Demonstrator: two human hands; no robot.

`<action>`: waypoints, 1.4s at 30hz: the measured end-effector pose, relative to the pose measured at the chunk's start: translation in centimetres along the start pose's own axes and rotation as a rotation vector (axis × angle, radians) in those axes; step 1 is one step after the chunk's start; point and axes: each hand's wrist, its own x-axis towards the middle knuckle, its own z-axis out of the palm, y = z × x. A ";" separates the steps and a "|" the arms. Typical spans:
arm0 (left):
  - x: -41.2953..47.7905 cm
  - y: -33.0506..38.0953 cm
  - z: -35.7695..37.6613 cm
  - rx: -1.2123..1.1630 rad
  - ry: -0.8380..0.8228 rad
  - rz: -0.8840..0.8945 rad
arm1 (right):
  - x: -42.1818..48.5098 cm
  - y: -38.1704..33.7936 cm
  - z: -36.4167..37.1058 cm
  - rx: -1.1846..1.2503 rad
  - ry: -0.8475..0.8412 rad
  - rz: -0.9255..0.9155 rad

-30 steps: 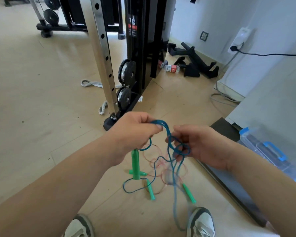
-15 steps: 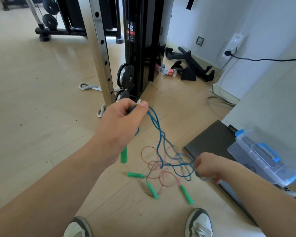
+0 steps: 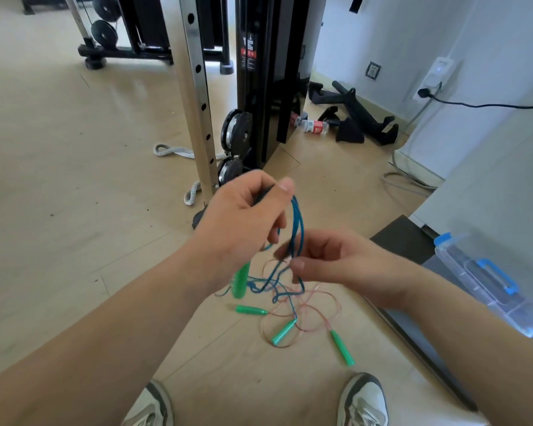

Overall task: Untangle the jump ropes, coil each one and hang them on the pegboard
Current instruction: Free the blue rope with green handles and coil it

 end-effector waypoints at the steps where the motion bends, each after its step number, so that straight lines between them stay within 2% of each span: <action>1: 0.2 0.2 -0.3 -0.026 0.027 0.023 | 0.5 0.6 0.4 -0.067 0.018 0.029; 3: 0.6 0.5 -0.9 -0.034 0.096 0.065 | 1.4 1.5 0.9 -0.165 0.094 0.102; 7: 1.2 0.3 -2.1 -0.023 0.267 0.083 | 2.6 2.5 -0.1 -0.155 0.311 0.200; 9: 1.6 0.3 -3.0 -0.066 0.383 0.099 | 2.7 3.5 -1.3 -0.297 0.393 0.259; 11: 1.8 0.4 -4.0 -0.074 0.416 0.072 | 2.6 3.9 -1.7 -0.434 0.404 0.357; 14: 1.4 -0.3 -4.9 0.158 0.210 -0.108 | 2.6 3.4 -2.0 -0.246 0.524 0.431; 16: 0.9 -1.8 -5.0 0.479 0.018 -0.185 | 2.6 2.4 -2.2 -0.164 0.591 0.410; 19: 0.5 -3.8 -4.8 1.051 -0.239 -0.190 | 2.5 1.2 -2.2 -0.127 0.663 0.272; 20: 0.5 -4.4 -4.6 1.150 -0.311 -0.219 | 2.4 0.6 -1.9 -0.112 0.680 0.223; 23: 0.6 -5.5 -4.0 1.202 -0.406 -0.333 | 1.8 -1.0 -1.0 -0.081 0.658 0.057; 26: 0.5 -5.6 -2.9 1.277 -0.356 -0.273 | 1.2 -2.1 -0.1 -0.051 0.596 -0.074; 28: 0.1 -5.5 -1.4 1.163 -0.340 -0.182 | 1.1 -2.5 0.6 0.003 0.545 -0.126; 31: -1.4 -5.3 1.7 0.833 -0.488 -0.095 | 1.3 -3.0 1.3 0.110 0.453 -0.183; 34: -1.6 -5.5 3.7 0.714 -0.534 -0.036 | 1.4 -3.3 1.5 0.261 0.390 -0.225; 36: -1.2 -5.2 4.0 0.640 -0.483 -0.010 | 1.4 -3.2 1.1 0.352 0.400 -0.256; 39: -0.5 -3.6 3.7 0.291 -0.291 -0.101 | 1.6 -2.1 -0.1 0.133 0.522 -0.207; 40: -0.3 -2.9 3.5 0.161 -0.209 -0.138 | 1.5 -1.6 -0.6 0.057 0.487 -0.181; 42: 0.2 -1.7 2.9 -0.053 -0.073 -0.185 | 1.1 -0.7 -0.9 0.059 0.287 -0.147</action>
